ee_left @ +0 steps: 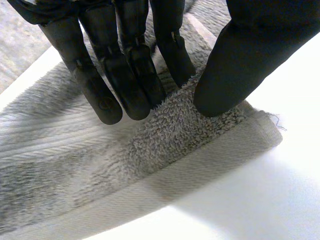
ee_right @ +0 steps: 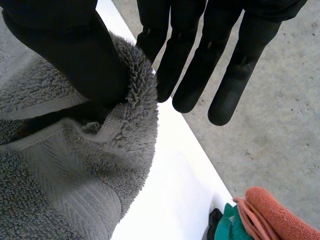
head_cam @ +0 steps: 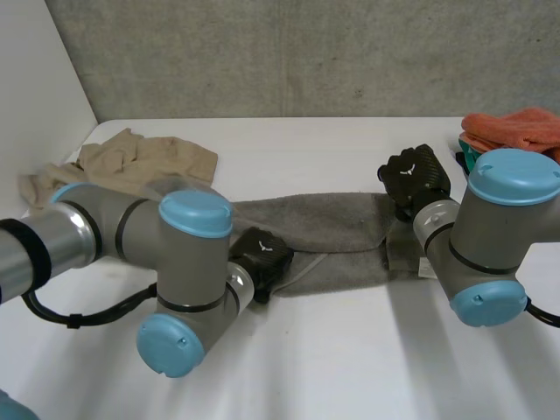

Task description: Fold the laundry.

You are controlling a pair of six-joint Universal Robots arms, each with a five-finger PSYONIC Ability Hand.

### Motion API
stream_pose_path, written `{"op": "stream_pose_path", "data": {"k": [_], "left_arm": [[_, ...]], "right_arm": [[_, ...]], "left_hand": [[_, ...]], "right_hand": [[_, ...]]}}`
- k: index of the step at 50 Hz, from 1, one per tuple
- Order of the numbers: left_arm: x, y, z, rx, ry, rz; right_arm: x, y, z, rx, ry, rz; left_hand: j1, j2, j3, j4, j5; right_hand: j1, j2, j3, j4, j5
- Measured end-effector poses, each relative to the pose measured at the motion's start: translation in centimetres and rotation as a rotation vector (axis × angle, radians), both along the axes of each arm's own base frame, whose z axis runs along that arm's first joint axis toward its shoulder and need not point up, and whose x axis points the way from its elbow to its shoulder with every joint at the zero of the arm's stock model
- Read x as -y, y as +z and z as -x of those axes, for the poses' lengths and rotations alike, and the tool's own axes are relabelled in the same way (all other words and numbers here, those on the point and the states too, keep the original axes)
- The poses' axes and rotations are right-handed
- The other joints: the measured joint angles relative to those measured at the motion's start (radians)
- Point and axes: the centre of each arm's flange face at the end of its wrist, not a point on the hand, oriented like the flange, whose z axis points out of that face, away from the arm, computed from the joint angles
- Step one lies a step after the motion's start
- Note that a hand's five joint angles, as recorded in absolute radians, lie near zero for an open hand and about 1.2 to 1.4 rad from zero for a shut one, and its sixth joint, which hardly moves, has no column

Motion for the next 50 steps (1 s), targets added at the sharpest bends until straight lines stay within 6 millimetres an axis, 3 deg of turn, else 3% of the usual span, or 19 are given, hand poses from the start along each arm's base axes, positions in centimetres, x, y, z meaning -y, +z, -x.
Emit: {"op": "stream_pose_path", "data": {"k": [5, 11, 18, 23, 28, 33, 38, 42, 44, 45, 47, 50], "left_arm": [[0.5, 2.3, -0.6, -0.053, 0.028, 0.043], [1.6, 7.0, -2.7, -0.154, 0.072, 0.136], [3.1, 10.9, -6.2, -0.199, 0.131, 0.191], [3.8, 13.7, -9.3, -0.207, 0.145, 0.202], [4.3, 13.5, -10.9, -0.168, 0.120, 0.150], [6.4, 10.7, -11.7, -0.091, 0.125, 0.072], [9.7, 8.4, -11.6, -0.052, 0.146, 0.059], [12.9, 9.6, -10.7, -0.120, 0.161, 0.138], [14.1, 10.8, -10.3, -0.170, 0.169, 0.184], [15.5, 13.1, -9.9, -0.253, 0.179, 0.252], [16.6, 16.0, -9.5, -0.358, 0.189, 0.327], [17.3, 20.2, -9.3, -0.500, 0.196, 0.424]], "right_arm": [[-0.1, 0.4, 0.2, 0.005, -0.003, 0.003], [-0.3, 1.3, 0.6, 0.012, -0.001, 0.016], [-1.3, 3.9, 1.0, 0.001, 0.020, 0.031], [-3.8, 7.7, 2.0, -0.056, 0.075, 0.005], [-6.9, 8.9, 2.5, -0.151, 0.185, -0.102], [-8.5, 7.9, 2.2, -0.237, 0.273, -0.211], [-7.4, 6.5, 0.9, -0.264, 0.277, -0.209], [-5.0, 6.9, -1.0, -0.227, 0.238, -0.080], [-4.0, 7.4, -1.6, -0.201, 0.221, -0.020], [-2.2, 8.9, -2.7, -0.138, 0.186, 0.104], [-0.6, 10.9, -3.6, -0.056, 0.147, 0.236], [0.9, 13.9, -4.3, 0.064, 0.106, 0.389]], "left_hand": [[0.000, 0.000, 0.000, 0.000, 0.000], [0.000, 0.000, 0.000, 0.003, 0.000], [0.000, 0.000, 0.000, 0.003, 0.000], [0.000, 0.000, 0.001, 0.004, 0.000], [0.000, 0.000, 0.001, 0.004, 0.000], [0.000, 0.000, 0.001, 0.004, 0.000], [0.000, 0.000, 0.001, 0.004, 0.000], [0.000, 0.001, 0.002, 0.004, 0.000], [0.000, 0.001, 0.002, 0.004, 0.000], [0.000, 0.002, 0.003, 0.004, 0.000], [0.000, 0.002, 0.003, 0.004, 0.000], [0.000, 0.003, 0.003, 0.004, 0.000]], "right_hand": [[0.000, 0.000, 0.000, 0.000, 0.000], [0.000, 0.000, 0.000, 0.000, 0.000], [0.000, 0.000, 0.000, 0.000, 0.000], [0.000, 0.000, 0.000, 0.000, 0.000], [0.000, 0.000, 0.000, 0.000, 0.000], [0.000, 0.000, 0.000, 0.000, 0.000], [0.000, 0.000, 0.000, 0.000, 0.000], [0.000, 0.000, 0.001, 0.000, 0.000], [0.000, 0.000, 0.001, 0.000, 0.000], [0.000, 0.000, 0.002, 0.000, 0.000], [0.000, 0.000, 0.002, 0.000, 0.000], [0.000, 0.000, 0.002, 0.000, 0.000]]}}
